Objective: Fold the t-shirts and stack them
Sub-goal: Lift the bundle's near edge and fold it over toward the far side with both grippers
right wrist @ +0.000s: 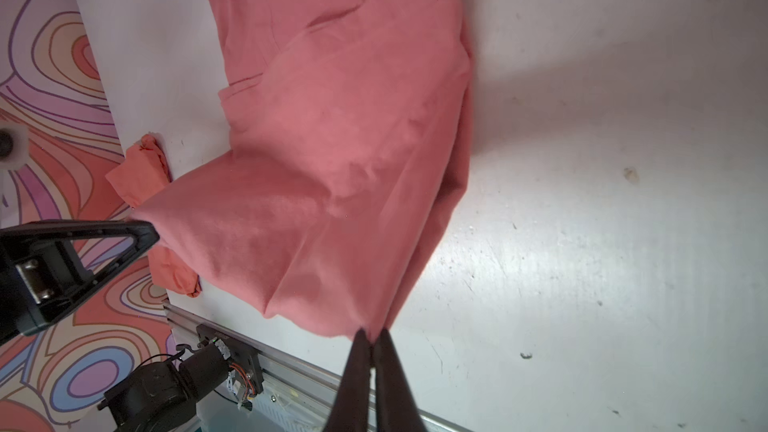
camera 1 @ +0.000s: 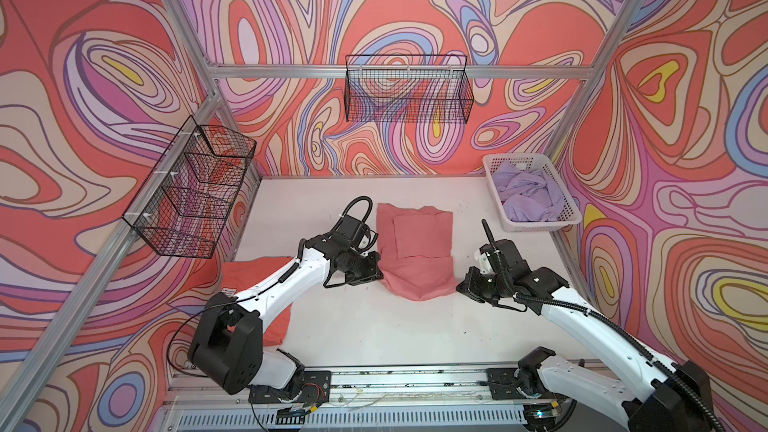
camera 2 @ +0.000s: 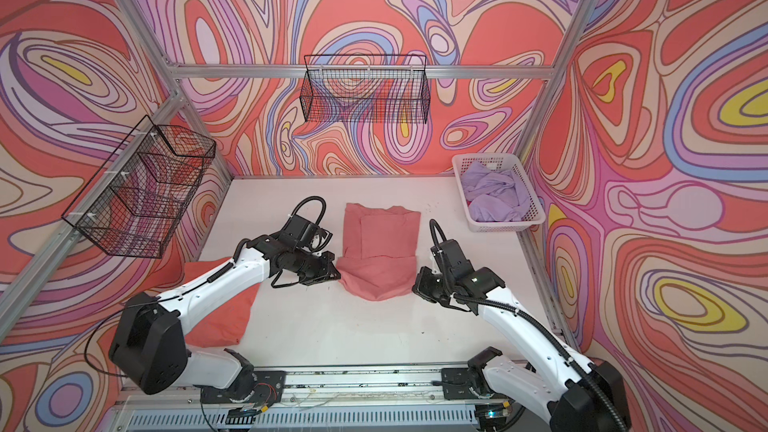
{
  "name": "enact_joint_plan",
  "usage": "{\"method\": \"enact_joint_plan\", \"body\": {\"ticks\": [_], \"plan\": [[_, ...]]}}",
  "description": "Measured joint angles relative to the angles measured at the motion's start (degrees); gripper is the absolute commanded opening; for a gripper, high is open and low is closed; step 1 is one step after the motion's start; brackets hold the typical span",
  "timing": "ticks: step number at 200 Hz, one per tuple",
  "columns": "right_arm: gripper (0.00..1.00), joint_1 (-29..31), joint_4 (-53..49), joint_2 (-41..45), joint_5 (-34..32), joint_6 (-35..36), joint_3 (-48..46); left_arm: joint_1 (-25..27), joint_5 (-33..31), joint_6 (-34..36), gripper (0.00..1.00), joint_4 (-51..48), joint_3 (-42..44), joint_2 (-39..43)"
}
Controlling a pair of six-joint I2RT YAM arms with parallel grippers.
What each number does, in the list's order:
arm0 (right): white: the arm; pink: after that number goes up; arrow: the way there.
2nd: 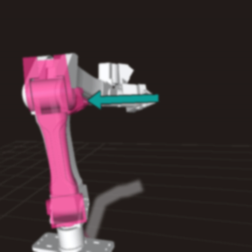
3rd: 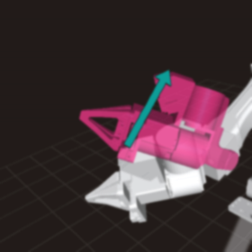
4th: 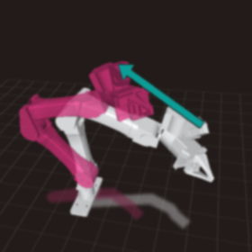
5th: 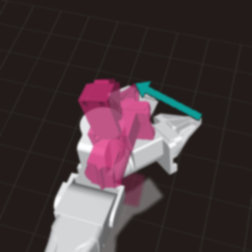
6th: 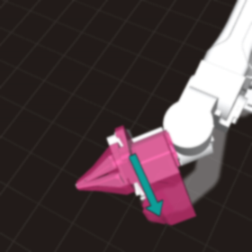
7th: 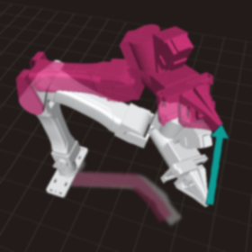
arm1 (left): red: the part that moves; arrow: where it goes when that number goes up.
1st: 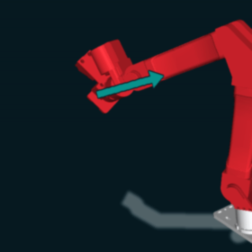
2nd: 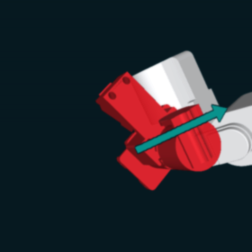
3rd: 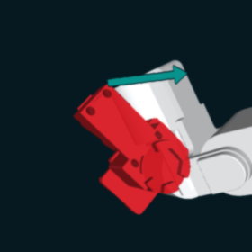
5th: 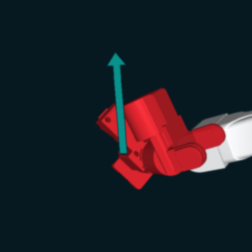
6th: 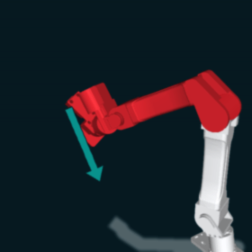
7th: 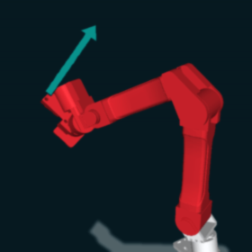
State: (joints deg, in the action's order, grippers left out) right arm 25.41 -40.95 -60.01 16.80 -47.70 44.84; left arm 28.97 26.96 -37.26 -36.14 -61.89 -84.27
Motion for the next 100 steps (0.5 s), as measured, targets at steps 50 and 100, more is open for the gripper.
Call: {"method": "enact_joint_plan", "body": {"ticks": [50,100], "plan": [[0.00,-5.7,-1.1,-5.9,-0.9,1.7,9.6,-3.5,2.1,3.6,0.00,-2.7,-10.2,-6.2],[0.00,-9.9,-0.2,-15.6,-0.4,5.7,16.5,-5.8,3.8,5.7,0.00,-5.9,-18.9,-13.6]]}}
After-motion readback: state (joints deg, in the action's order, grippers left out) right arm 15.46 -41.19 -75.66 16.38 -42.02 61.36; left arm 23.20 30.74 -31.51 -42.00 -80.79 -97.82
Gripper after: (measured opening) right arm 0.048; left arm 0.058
